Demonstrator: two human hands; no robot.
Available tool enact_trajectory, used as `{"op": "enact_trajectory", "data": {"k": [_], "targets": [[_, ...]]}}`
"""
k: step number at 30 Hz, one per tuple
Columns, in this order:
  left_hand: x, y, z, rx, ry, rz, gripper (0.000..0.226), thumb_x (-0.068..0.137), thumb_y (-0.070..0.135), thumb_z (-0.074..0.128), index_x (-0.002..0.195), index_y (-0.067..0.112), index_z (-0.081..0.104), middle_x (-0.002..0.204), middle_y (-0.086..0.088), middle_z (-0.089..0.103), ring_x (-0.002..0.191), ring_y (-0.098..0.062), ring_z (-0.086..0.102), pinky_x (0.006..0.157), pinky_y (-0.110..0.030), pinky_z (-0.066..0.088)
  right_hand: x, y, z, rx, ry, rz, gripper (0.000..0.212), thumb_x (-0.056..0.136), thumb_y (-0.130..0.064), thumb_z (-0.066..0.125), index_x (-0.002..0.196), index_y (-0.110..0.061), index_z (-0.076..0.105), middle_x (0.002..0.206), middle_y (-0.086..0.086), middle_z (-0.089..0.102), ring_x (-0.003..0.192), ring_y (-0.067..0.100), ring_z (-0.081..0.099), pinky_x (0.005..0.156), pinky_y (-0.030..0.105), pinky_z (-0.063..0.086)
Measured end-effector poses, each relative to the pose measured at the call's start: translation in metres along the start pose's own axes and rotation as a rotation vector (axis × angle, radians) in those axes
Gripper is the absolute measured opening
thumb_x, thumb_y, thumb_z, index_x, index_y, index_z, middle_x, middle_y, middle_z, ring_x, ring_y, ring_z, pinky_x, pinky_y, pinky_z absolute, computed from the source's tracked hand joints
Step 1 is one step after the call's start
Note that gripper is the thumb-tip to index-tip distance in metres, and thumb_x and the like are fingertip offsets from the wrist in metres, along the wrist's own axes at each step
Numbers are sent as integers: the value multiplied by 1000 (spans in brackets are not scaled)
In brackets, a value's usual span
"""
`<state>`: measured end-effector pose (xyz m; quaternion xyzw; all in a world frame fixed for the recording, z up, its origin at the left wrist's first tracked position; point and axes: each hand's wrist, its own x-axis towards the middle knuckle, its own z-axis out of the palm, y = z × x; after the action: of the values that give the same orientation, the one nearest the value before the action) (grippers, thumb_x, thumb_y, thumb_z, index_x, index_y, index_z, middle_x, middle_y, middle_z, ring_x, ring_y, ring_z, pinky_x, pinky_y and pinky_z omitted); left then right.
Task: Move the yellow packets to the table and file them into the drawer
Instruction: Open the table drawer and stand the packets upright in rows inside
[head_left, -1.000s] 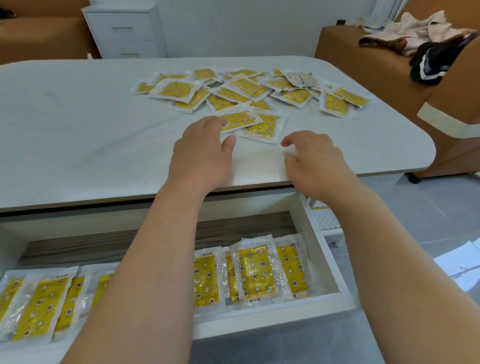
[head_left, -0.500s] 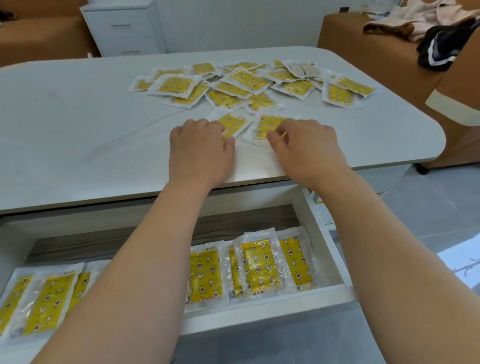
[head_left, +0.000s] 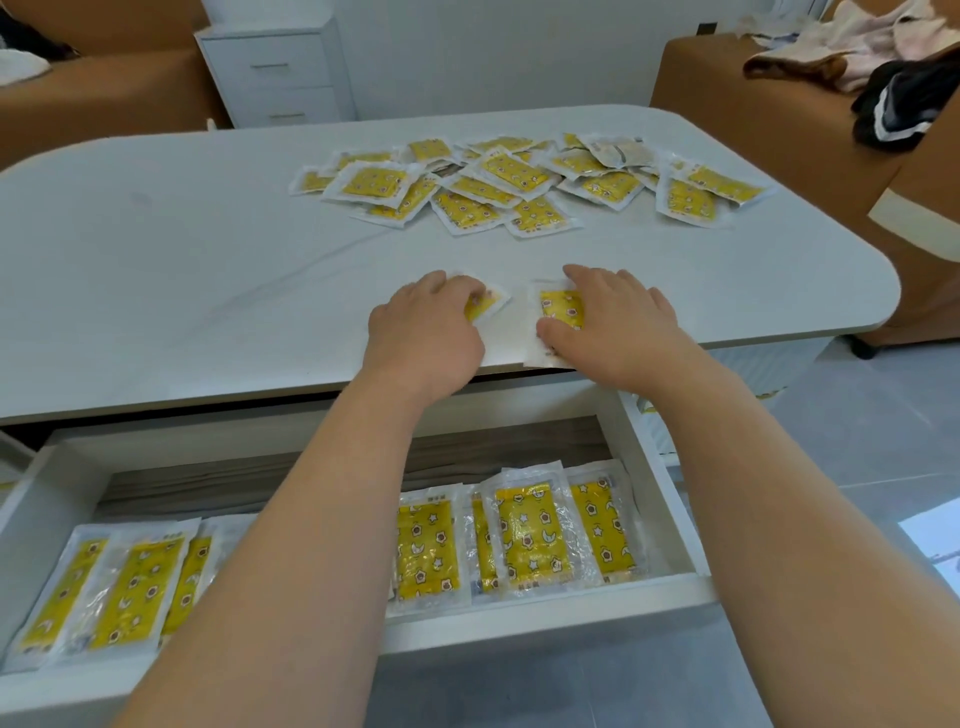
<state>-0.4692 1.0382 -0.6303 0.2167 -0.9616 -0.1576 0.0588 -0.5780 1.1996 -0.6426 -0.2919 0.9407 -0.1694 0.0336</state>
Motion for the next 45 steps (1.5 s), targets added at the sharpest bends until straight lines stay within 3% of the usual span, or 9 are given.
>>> {"op": "enact_trajectory", "data": {"k": [8, 12, 15, 18, 22, 30, 38, 42, 45], "targets": [[-41, 10, -17, -257, -6, -150, 83, 86, 0, 52, 155, 39, 27, 143, -9, 41, 127, -31, 42, 94, -38, 42, -20, -14, -20, 56, 20, 71, 78, 85, -56, 67, 152, -25, 39, 145, 11, 43, 136, 34, 38, 109, 47, 37], [-48, 11, -29, -320, -18, -127, 86, 85, 2, 57, 156, 37, 23, 125, 3, 51, 103, -22, 52, 76, -29, 42, -26, -21, -28, 2, -3, 124, 61, 77, -60, 75, 117, -16, 61, 117, 7, 59, 93, 21, 58, 68, 31, 43], [-56, 11, -36, -369, -125, -141, 57, 89, 10, 61, 141, 28, 43, 108, 7, 57, 90, -16, 56, 65, -29, 46, -33, -24, -38, -49, -98, 91, 46, 78, -58, 78, 85, -18, 56, 87, 2, 62, 70, 13, 55, 55, 30, 41], [-62, 3, -46, -313, -212, -149, 18, 93, 23, 61, 111, 20, 57, 102, -1, 62, 89, -19, 61, 72, -34, 51, -47, -33, -47, -126, -294, -6, 40, 82, -54, 77, 84, -21, 54, 87, 0, 62, 73, 13, 59, 59, 30, 46], [-66, -17, -55, -402, -307, -220, 15, 90, 29, 67, 100, 17, 65, 93, -3, 75, 83, -20, 74, 82, -43, 60, -57, -42, -43, -106, -483, -47, 37, 87, -52, 74, 99, -21, 59, 88, 0, 70, 69, 19, 71, 48, 25, 51], [-71, -41, -47, -231, -557, -207, 25, 78, 21, 85, 92, 18, 65, 89, -2, 72, 78, -15, 69, 58, -23, 52, -62, -67, -3, -273, -790, -236, 44, 89, -27, 76, 127, -20, 56, 114, -2, 65, 101, 19, 64, 89, 37, 54], [-67, -74, -32, -365, -585, -306, 33, 83, 9, 81, 106, 24, 63, 98, -7, 74, 90, -25, 74, 80, -43, 63, -59, -80, 34, -119, -824, -274, 32, 84, -27, 81, 112, -22, 66, 106, -5, 72, 95, 18, 69, 87, 38, 57], [-65, -84, -28, -323, -650, -330, 17, 93, 10, 70, 105, 22, 66, 99, -9, 74, 92, -26, 73, 82, -42, 62, -61, -84, 53, -181, -808, -266, 49, 85, -30, 80, 129, -19, 61, 122, -1, 68, 103, 21, 64, 86, 36, 53], [-64, -90, -22, -320, -713, -376, 15, 94, 6, 65, 103, 17, 69, 94, -12, 73, 75, -22, 68, 74, -36, 61, -63, -87, 65, -253, -752, -255, 54, 83, -32, 82, 130, -18, 60, 125, 2, 65, 103, 23, 60, 85, 34, 51]]}}
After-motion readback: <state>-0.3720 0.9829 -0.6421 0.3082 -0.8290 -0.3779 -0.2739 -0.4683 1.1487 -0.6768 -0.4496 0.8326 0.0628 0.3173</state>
